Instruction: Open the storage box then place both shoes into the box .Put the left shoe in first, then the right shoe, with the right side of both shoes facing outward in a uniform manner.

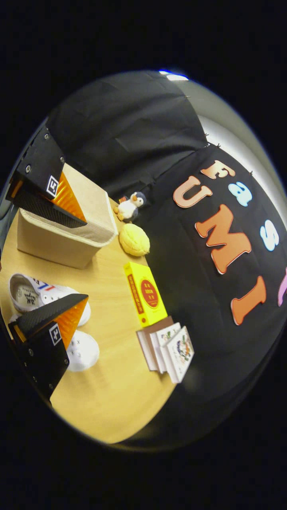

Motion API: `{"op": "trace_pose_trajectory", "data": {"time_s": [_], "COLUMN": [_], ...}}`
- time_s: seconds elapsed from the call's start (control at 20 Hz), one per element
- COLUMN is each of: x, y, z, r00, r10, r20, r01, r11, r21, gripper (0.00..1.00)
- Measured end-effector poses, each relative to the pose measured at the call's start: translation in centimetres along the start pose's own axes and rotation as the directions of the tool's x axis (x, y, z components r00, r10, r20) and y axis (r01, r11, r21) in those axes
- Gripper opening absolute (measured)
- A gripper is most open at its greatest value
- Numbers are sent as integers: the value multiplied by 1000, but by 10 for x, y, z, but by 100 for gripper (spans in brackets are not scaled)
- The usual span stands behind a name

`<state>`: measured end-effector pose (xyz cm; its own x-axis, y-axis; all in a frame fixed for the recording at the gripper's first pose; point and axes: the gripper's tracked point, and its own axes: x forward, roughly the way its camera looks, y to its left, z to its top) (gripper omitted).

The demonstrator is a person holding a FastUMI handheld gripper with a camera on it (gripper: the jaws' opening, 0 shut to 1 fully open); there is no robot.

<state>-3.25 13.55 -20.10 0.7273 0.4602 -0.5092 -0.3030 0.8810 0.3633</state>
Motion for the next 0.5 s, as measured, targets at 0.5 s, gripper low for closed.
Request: {"op": "trace_pose_trajectory", "data": {"time_s": [0.5], "x": [27], "y": [57], "z": [-51], "r00": [950], "r10": [300], "r20": [-88], "r01": [-238], "r11": [877], "r21": [417], "gripper": [98]}}
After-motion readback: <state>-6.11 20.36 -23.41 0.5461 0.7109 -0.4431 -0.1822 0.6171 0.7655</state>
